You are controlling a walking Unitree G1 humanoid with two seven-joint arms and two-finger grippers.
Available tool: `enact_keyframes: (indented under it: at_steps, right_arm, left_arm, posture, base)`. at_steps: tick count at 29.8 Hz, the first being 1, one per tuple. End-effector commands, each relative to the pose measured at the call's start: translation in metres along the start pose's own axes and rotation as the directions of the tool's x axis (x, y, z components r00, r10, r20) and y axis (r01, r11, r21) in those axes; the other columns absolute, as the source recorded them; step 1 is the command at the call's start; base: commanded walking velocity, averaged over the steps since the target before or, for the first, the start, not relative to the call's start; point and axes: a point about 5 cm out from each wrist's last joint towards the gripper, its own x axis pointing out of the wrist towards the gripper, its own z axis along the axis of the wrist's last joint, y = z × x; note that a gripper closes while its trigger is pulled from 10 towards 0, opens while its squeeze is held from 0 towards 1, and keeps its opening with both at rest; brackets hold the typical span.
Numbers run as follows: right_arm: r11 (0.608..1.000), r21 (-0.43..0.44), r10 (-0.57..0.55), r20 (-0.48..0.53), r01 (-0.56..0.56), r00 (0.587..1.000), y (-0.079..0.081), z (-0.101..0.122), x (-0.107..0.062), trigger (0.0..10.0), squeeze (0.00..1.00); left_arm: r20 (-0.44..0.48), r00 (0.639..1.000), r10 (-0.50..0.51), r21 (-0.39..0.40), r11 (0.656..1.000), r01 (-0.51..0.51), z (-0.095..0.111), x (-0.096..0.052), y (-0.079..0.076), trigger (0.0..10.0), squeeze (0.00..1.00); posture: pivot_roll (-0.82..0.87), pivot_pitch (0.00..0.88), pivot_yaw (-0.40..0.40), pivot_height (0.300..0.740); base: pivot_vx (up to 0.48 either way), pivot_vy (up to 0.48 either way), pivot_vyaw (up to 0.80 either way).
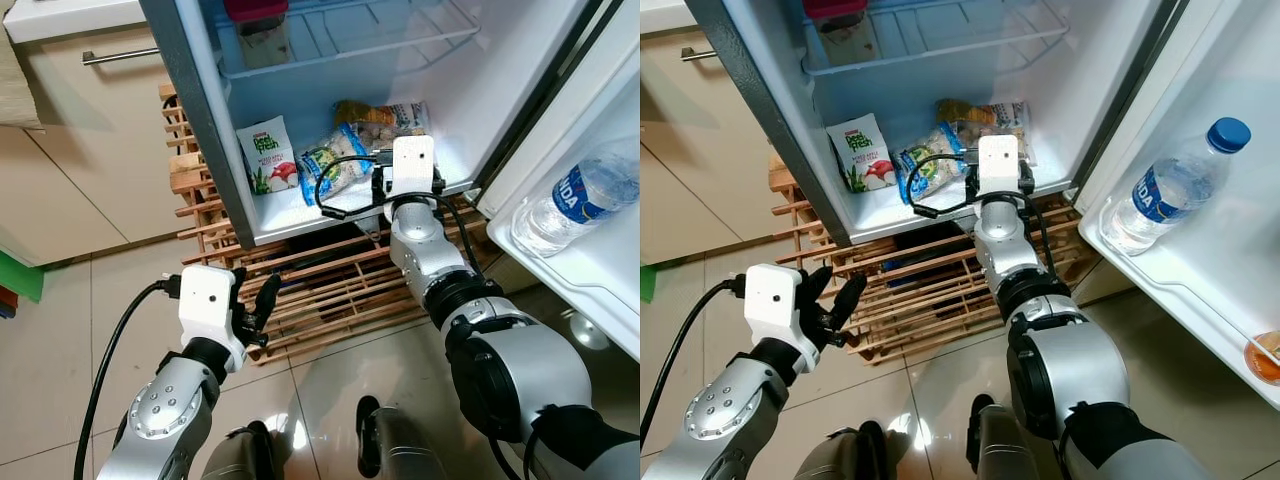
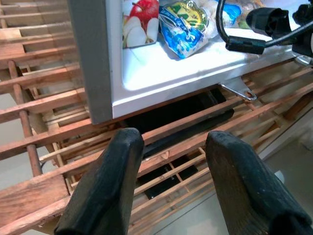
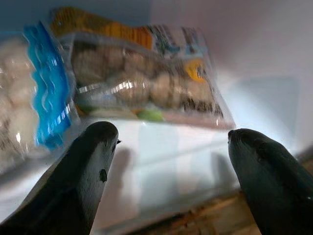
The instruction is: Restocking fridge
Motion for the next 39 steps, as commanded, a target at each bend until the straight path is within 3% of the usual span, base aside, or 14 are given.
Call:
enact_keyframes:
  at_steps: [1, 3, 7, 12, 17, 22, 39]
  right_arm:
    - [1.000, 0.020, 0.000, -0.025, 0.001, 1.000, 0.003, -0.007, -0.003, 10.0, 0.00]
    - [0.998, 0.057, 0.021, -0.032, -0.020, 0.999, 0.008, -0.009, -0.005, 10.0, 0.00]
    - [0.980, 0.174, 0.113, -0.064, -0.101, 0.991, 0.032, -0.011, -0.014, 10.0, 0.00]
    - [0.954, 0.227, 0.205, -0.019, -0.195, 0.979, 0.054, 0.000, -0.020, 10.0, 0.00]
    - [0.936, 0.247, 0.267, -0.040, -0.249, 0.963, 0.070, 0.002, -0.027, 10.0, 0.00]
    - [0.938, 0.247, 0.274, -0.089, -0.245, 0.958, 0.075, -0.005, -0.033, 10.0, 0.00]
    - [0.883, 0.318, 0.415, -0.186, -0.345, 0.891, 0.107, -0.024, -0.065, 10.0, 0.00]
  left_arm:
    - [-0.010, 1.000, 0.007, 0.001, 1.000, -0.007, -0.003, 0.000, 0.000, 10.0, 0.00]
    - [-0.009, 1.000, 0.006, -0.001, 1.000, -0.006, -0.004, 0.000, 0.000, 10.0, 0.00]
    - [-0.009, 1.000, 0.005, -0.001, 1.000, -0.005, -0.004, 0.001, -0.001, 10.0, 0.00]
    - [-0.003, 1.000, 0.011, -0.003, 1.000, -0.011, -0.003, 0.001, 0.000, 10.0, 0.00]
    - [-0.002, 1.000, 0.017, -0.002, 1.000, -0.017, -0.003, -0.001, 0.001, 10.0, 0.00]
    - [-0.001, 1.000, 0.019, -0.003, 1.000, -0.019, -0.003, -0.002, 0.000, 10.0, 0.00]
    - [-0.004, 0.999, 0.031, -0.009, 0.999, -0.031, -0.003, -0.004, 0.001, 10.0, 0.00]
  posture:
    - [-0.09, 0.267, -0.029, 0.736]
    - [-0.09, 0.268, -0.029, 0.736]
    - [-0.09, 0.264, -0.031, 0.736]
    - [-0.08, 0.263, -0.034, 0.736]
    - [-0.07, 0.261, -0.041, 0.736]
    - [-0.07, 0.261, -0.042, 0.736]
    - [-0.07, 0.270, -0.049, 0.736]
  base:
    - [0.000, 0.000, 0.00]
    - [0.000, 0.000, 0.00]
    - [0.000, 0.000, 0.00]
    - [0.000, 0.000, 0.00]
    - [0.000, 0.000, 0.00]
    - [0.000, 0.000, 0.00]
    - [0.000, 0.000, 0.00]
